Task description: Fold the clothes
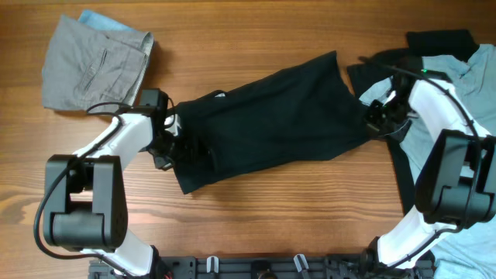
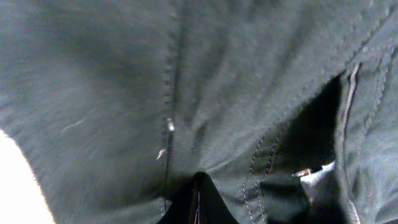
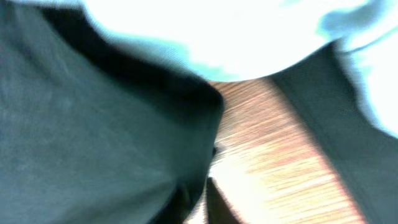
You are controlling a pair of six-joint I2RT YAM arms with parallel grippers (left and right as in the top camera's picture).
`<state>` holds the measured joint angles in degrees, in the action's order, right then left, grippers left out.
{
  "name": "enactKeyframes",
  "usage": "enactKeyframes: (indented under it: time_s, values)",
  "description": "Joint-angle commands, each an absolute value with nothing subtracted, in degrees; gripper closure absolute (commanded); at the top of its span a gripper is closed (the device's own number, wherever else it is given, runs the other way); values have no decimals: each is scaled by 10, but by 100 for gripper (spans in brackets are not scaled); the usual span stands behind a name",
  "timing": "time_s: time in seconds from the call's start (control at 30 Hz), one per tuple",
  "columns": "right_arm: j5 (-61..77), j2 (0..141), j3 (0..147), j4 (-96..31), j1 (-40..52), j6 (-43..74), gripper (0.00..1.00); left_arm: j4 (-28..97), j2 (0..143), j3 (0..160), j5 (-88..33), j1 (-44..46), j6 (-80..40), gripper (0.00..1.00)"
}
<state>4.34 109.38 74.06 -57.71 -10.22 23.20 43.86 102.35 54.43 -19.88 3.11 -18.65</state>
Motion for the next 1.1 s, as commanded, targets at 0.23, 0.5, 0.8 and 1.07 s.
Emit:
enactKeyframes:
  time_s: [0.23,0.5,0.8,1.07]
  values:
    - [239,1067,762,-592,-140,124,45,492,1049,583,-189,-41,-121,85]
    - [467,1042,762,-555,-115,-26,59,553,1023,692,-314,-40,-32,73]
    - [218,1068,746,-534,-1,110,96,464,1020,697,-243,-40,-32,96]
    - [114,1103,670,-505,30,227,96,406,1074,677,-52,-40,-111,95]
